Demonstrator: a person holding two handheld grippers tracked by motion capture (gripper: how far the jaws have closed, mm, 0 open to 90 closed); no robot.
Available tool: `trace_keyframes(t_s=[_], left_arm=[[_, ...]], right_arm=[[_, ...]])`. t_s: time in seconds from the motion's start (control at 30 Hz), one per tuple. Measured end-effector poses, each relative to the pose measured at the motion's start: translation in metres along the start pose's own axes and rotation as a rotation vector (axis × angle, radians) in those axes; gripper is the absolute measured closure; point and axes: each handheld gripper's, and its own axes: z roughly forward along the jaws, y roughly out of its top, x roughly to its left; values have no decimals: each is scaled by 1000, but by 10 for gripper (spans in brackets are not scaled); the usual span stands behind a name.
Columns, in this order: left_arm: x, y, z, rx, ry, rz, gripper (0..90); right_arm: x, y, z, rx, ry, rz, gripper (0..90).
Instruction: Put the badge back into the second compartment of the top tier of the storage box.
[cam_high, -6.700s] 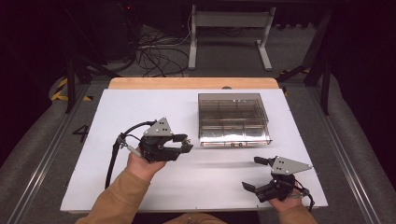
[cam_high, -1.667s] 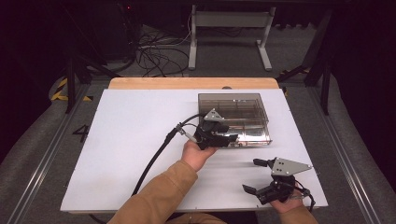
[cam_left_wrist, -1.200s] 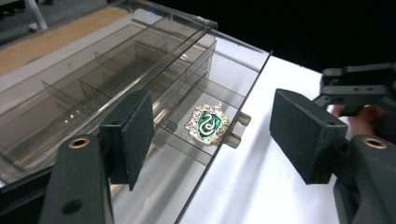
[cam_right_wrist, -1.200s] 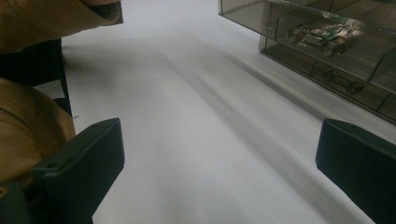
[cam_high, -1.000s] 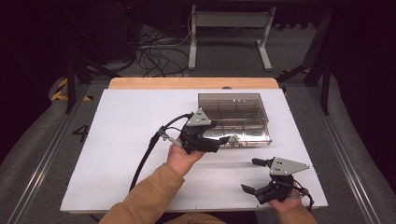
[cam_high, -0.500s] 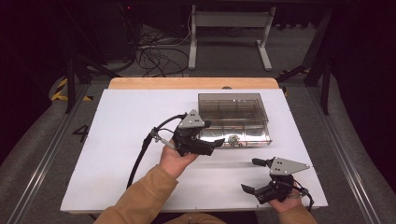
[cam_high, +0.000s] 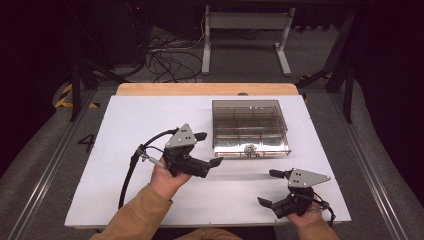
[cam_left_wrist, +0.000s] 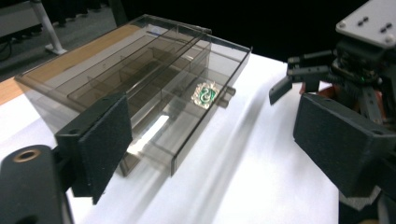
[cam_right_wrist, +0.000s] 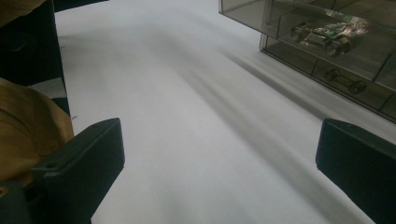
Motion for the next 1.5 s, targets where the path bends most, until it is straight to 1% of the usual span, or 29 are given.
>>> trace_keyframes(t_s=[0.1,0.17,0.23,0.47,0.7,0.8,1.03,1.17,1.3,1.43,1.5], left_arm=[[-1,-6,-8,2,5,-1,116],[-1,-10,-12,9,18,6,115],[-1,-15,-16,15,27,5,110],[2,-38,-31,16,38,-31,88],[6,-61,-45,-14,48,-79,79],[6,-69,-49,-15,54,-84,76],[4,-87,-57,-4,63,-80,64],[4,-100,-63,-1,68,-100,57],[5,-116,-71,-3,88,-115,52],[7,-134,-80,-9,105,-147,51],[8,-141,-85,-8,104,-161,49]], right_arm=[[-1,0,0,0,-1,2,18],[-1,0,0,1,1,2,18],[0,0,0,2,-1,0,18],[0,0,0,0,-3,0,18],[0,0,1,2,-2,1,18],[0,0,1,4,-2,1,18],[0,0,1,4,-3,2,18],[1,0,1,4,-2,2,18],[1,0,1,3,-1,1,18],[1,0,1,3,-2,2,18],[2,0,1,3,-3,-3,18]])
